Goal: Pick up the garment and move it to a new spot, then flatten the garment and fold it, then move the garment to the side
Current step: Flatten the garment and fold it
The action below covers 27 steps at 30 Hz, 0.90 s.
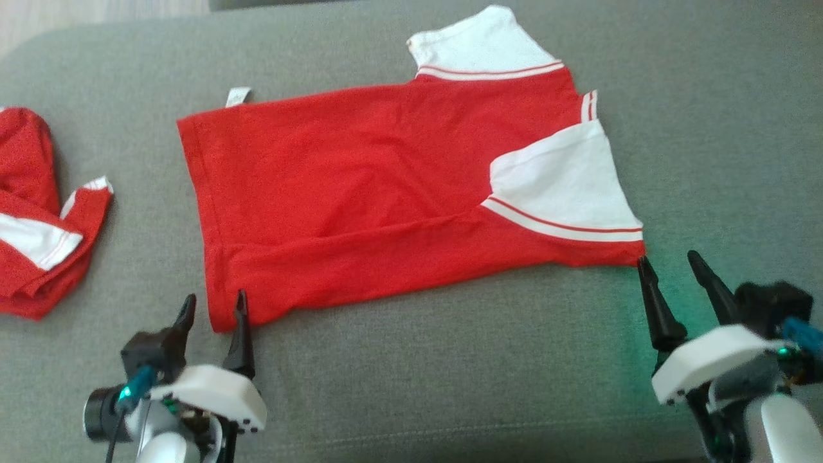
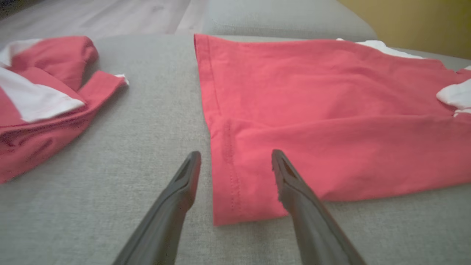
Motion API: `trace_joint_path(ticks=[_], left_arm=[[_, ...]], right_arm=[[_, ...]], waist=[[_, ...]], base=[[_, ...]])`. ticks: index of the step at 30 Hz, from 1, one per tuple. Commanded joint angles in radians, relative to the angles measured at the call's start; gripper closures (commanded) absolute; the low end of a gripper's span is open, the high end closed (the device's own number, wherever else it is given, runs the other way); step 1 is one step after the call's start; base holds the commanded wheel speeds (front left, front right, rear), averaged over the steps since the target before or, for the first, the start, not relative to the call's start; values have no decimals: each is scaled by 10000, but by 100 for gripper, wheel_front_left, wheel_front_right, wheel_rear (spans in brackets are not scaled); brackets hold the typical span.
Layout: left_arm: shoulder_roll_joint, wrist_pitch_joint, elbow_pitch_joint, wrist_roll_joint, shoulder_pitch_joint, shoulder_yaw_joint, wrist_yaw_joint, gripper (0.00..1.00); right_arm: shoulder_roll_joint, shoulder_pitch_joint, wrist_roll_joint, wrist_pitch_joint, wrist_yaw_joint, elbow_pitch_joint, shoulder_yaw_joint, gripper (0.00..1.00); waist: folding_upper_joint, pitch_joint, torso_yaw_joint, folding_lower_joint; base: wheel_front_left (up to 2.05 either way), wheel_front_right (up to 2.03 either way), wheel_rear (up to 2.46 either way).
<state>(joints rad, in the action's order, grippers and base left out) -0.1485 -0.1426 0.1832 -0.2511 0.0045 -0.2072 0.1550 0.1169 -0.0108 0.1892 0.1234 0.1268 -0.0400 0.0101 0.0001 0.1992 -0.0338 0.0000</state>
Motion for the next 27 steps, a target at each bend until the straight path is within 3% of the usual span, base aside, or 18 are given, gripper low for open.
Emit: trace_joint_path(ticks=[1, 8, 16, 17, 18, 19, 27], left_arm=[[-58, 129, -128, -107, -637, 410, -89, 0], [72, 837, 599, -658, -1244, 509, -261, 0], [170, 1965, 1099, -1389, -1554, 339, -804, 0], [151, 2088, 1124, -1424, -1559, 286, -872, 24], [135, 2180, 1136, -1461, -1556, 247, -932, 70], [133, 2251, 1132, -1517, -1545, 228, -981, 100], [-310, 2259, 311, -1355, -1155, 295, -805, 100]], right_arm=[[301, 648, 131, 240, 39, 41, 118, 0], [642, 1717, 377, 729, 39, -1200, 291, 0], [722, 2590, 1035, 1792, 39, -2631, 617, 2], [722, 2648, 1154, 1855, 39, -2726, 654, 44], [718, 2686, 1265, 1894, 39, -2792, 699, 89], [723, 2716, 1358, 1881, 39, -2833, 724, 100], [529, 1799, 1788, 1347, 39, -2224, 550, 100]], waist=[[-1, 271, 64, 0], [-1, 830, 233, 0], [-1, 1091, 348, 0], [-1, 1101, 343, 0], [-1, 1102, 333, 0], [-1, 1094, 323, 0], [-1, 561, 175, 0]], base=[[0, 0, 0], [0, 0, 0], [0, 0, 0], [0, 0, 0], [0, 0, 0], [0, 0, 0], [0, 0, 0]])
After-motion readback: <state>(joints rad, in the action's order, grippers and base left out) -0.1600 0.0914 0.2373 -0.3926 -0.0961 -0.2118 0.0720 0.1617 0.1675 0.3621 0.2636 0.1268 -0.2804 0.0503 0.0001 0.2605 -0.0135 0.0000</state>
